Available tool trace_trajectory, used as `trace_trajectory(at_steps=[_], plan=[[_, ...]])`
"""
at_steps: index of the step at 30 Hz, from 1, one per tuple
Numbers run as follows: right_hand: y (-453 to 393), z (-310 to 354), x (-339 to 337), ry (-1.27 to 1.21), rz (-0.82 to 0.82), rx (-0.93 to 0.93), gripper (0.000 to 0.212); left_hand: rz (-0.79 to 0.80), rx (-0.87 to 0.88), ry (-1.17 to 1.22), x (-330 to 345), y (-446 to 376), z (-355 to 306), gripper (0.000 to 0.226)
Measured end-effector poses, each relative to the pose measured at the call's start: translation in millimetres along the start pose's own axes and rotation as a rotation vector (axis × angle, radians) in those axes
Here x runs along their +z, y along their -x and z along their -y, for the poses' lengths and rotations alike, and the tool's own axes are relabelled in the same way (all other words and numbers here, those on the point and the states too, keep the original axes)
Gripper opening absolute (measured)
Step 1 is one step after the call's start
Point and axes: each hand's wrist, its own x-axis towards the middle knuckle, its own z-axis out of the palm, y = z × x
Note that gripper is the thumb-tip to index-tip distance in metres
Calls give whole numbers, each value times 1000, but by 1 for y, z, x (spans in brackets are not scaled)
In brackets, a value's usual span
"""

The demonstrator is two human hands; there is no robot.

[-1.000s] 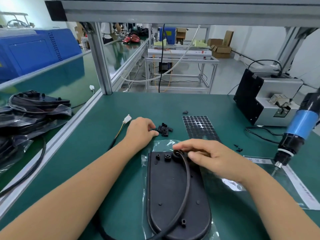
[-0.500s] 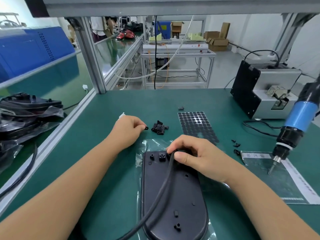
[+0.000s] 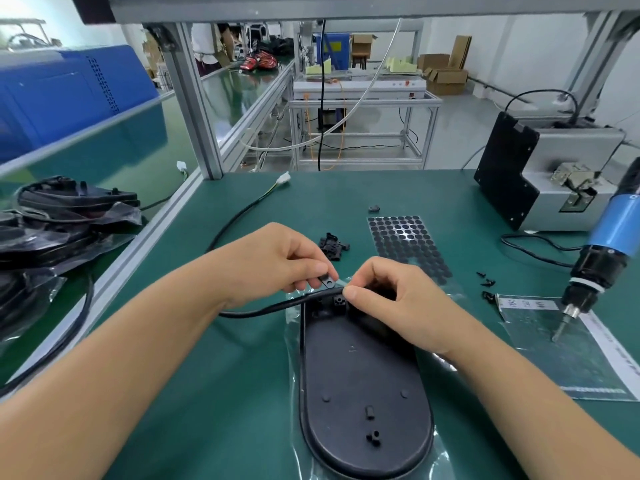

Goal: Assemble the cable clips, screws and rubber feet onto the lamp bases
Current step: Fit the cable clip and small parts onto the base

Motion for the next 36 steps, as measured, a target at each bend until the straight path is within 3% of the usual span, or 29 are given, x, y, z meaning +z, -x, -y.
trace_trajectory(at_steps=[12,25,31,36], plan=[[1,1,2,51,-24,7,10,-27,28,-133,1,-1,-5,21],[2,-1,4,89,-42,22,11,-100,128,-88,5,5,3,17],[2,-1,4,97,-42,27,11,-8,92,-106,1,8,4,18],[1,-1,4,87,-44,25,10,-38,125,-142,3,6,4,22]])
